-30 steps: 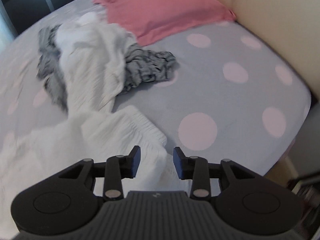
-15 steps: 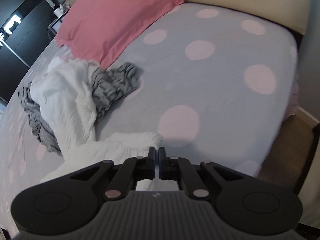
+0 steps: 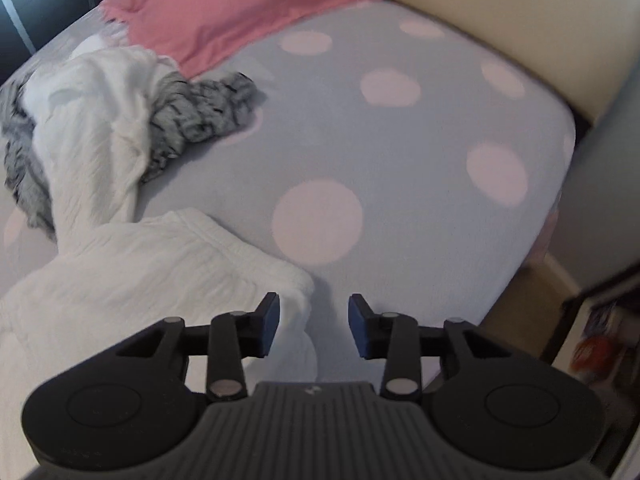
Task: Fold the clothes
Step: 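Lay the white gauze garment down on the bed with both grippers, then open both grippers and release the garment onto the bed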
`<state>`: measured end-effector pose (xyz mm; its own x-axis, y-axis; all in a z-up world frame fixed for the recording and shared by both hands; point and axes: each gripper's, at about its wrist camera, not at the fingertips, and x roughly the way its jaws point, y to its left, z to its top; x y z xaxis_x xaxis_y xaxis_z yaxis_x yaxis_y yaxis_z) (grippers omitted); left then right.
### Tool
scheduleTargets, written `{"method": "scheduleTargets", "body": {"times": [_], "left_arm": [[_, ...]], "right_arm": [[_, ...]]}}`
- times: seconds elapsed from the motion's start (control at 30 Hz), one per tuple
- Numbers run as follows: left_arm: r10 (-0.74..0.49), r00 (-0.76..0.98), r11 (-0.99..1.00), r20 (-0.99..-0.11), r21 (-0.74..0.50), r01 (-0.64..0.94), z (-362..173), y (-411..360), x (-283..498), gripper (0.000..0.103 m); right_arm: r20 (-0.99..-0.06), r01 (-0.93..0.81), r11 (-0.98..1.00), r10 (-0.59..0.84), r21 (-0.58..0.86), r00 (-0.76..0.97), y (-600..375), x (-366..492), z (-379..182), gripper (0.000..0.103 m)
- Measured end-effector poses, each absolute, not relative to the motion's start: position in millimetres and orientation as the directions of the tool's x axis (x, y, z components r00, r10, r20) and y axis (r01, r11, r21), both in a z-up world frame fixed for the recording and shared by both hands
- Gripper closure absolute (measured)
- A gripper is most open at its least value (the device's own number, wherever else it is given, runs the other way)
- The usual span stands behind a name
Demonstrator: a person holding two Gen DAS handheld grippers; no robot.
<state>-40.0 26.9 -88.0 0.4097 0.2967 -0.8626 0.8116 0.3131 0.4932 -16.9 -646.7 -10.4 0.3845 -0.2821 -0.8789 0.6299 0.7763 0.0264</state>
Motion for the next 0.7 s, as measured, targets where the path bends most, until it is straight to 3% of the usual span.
{"method": "scheduleTargets", "body": {"times": [0.1, 0.23, 0.33, 0.43, 0.7], "left_arm": [[0.267, 0.422, 0.358, -0.866, 0.496, 0.791, -76, 29, -48, 0.097], [0.219, 0.446, 0.45, -0.868, 0.495, 0.743, -54, 36, -62, 0.08], [0.162, 0.479, 0.527, -0.863, 0.486, 0.697, -39, 44, -49, 0.079], [0.105, 0.509, 0.625, -0.854, 0.455, 0.634, -25, 56, -40, 0.077], [0.052, 0.577, 0.872, -0.815, 0.318, 0.372, 9, 110, -14, 0.062]], "right_arm": [[-0.852, 0.546, 0.838, -0.296, -0.015, 0.431, -620, -1, 21, 0.057], [-0.802, 0.377, 0.923, -0.285, -0.08, 0.525, -558, 36, 68, 0.048], [-0.755, 0.234, 0.964, -0.246, -0.125, 0.608, -497, 65, 98, 0.041], [-0.708, 0.086, 0.98, -0.189, -0.178, 0.681, -428, 85, 111, 0.039], [-0.739, -0.189, 0.982, 0.137, 0.013, 0.66, -284, 105, 85, 0.039]]}}
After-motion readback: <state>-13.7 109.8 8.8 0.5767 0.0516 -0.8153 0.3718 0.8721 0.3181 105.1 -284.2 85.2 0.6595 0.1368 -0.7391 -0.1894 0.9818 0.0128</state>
